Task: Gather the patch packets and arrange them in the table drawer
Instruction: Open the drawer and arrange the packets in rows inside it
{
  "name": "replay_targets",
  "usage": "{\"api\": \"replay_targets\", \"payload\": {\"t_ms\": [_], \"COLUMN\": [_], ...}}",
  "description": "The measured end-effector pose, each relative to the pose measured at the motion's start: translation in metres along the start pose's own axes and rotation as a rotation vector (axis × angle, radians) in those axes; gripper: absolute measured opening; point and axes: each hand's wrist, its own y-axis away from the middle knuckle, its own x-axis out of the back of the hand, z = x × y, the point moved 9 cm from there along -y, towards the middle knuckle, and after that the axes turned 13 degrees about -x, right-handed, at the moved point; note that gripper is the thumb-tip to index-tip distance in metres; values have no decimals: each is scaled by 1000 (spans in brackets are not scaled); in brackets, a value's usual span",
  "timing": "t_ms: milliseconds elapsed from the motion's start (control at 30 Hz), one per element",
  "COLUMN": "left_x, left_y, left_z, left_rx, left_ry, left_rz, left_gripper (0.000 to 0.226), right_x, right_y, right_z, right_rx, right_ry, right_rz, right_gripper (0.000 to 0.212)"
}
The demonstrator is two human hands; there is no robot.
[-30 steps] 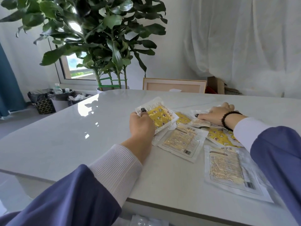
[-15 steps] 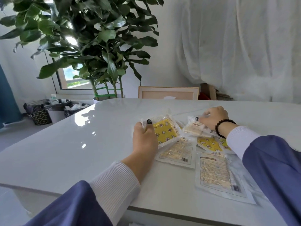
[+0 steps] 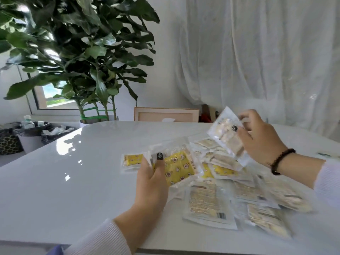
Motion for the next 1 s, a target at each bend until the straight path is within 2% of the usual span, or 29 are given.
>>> {"api": "replay_targets", "payload": {"t_ms": [67, 167, 233, 333, 500, 567, 700, 767, 833, 967, 1000], "left_x": [-16, -26, -24, -21, -21, -20, -19, -20, -24, -27, -27], "left_y": [11, 16, 14, 12, 7, 7, 6, 5, 4, 5, 4], "left_z": [10, 11, 9, 5, -6, -9, -16, -19, -21, -24, -26], "left_rx": [-43, -65, -51, -6, 55, 101, 164, 176, 182, 205, 207], "left_ry": [1, -14, -27, -48, 14, 34, 127, 158, 168, 185, 177], "left_rz": [-30, -50, -16, 16, 35, 56, 82, 75, 46, 13, 5], "left_gripper": [15, 21, 25, 30, 23, 19, 15, 12, 16, 14, 15], "right_x": [32, 67, 73, 58, 35, 11, -51, -59, -67, -67, -66], "right_y": [14, 35, 47, 55, 39, 38, 39, 34, 32, 30, 28], "right_z": [24, 56, 83, 111, 68, 49, 63, 74, 79, 79, 79], "right_rx": [20, 103, 103, 80, 141, 148, -11, -105, -121, -113, -109], "right_ry": [70, 192, 211, 180, 264, 386, 495, 454, 451, 463, 481], "right_rz": [1, 90, 155, 199, 198, 139, -148, -235, -311, -282, -249], "right_gripper": [30, 28, 23, 27, 34, 38, 59, 59, 53, 40, 43]}}
